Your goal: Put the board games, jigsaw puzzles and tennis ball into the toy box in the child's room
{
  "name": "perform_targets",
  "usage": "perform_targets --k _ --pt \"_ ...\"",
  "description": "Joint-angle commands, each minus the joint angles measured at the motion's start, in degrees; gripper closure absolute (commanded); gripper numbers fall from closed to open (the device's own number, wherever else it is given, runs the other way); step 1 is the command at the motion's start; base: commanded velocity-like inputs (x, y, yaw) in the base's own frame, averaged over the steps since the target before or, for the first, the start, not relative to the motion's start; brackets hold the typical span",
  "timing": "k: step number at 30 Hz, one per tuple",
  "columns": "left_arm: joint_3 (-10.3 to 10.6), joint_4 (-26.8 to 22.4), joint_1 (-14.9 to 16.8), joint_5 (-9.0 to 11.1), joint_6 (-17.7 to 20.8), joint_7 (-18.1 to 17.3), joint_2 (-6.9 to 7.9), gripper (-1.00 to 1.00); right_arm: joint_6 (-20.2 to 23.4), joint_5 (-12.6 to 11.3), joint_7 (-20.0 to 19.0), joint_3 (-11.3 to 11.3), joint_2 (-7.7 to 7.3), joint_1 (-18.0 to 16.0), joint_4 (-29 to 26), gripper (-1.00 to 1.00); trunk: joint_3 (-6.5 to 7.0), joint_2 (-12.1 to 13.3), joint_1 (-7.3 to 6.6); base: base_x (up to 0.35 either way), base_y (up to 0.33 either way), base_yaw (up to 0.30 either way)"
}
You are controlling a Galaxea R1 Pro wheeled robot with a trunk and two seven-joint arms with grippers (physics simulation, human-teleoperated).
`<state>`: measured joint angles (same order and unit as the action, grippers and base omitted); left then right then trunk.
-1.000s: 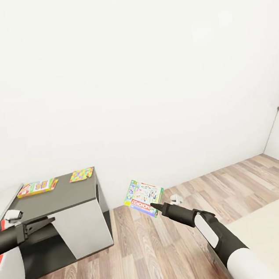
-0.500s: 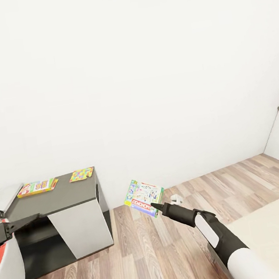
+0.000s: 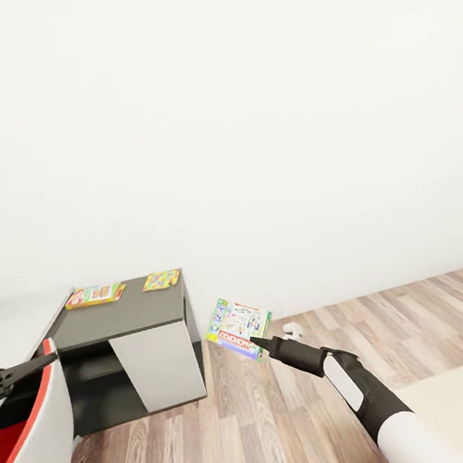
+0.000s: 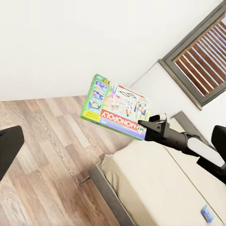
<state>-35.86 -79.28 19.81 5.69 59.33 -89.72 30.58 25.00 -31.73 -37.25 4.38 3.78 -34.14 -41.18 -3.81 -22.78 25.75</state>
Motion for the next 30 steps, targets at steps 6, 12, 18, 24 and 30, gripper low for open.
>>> perform_targets --k 6,12,18,24,30 --pt "0.0 0.0 0.06 -0.15 0.56 -0.28 -0.11 -1.0 0.54 -0.6 0.13 0.01 0.07 -0.05 -0.08 1.0 -0.13 -0.14 0.04 0.0 0.0 0.293" --pt "0.0 0.0 0.06 -0.12 0.52 -0.28 -0.17 -1.0 1.35 -0.55 2.17 -0.08 0.52 -0.5 -0.1 1.0 -0.13 -0.14 0.04 0.0 0.0 0.293" --pt "-0.08 0.07 0.06 0.01 0.47 -0.28 -0.24 -1.0 9.33 -0.6 9.26 -0.16 1.11 -3.55 -2.59 1.0 -0.13 -0.14 0.04 0.0 0.0 0.293" --pt "-0.09 0.09 0.06 -0.06 0.36 -0.28 -0.45 -1.0 14.15 -0.66 13.07 -0.16 0.09 -4.52 -5.47 1.0 -0.13 -0.14 0.04 0.0 0.0 0.293" --pt "-0.16 0.3 0.06 -0.15 0.28 -0.28 -0.44 -1.0 14.51 -0.7 13.34 -0.16 -0.38 -4.53 -5.87 1.0 -0.14 -0.14 0.04 0.0 0.0 0.238"
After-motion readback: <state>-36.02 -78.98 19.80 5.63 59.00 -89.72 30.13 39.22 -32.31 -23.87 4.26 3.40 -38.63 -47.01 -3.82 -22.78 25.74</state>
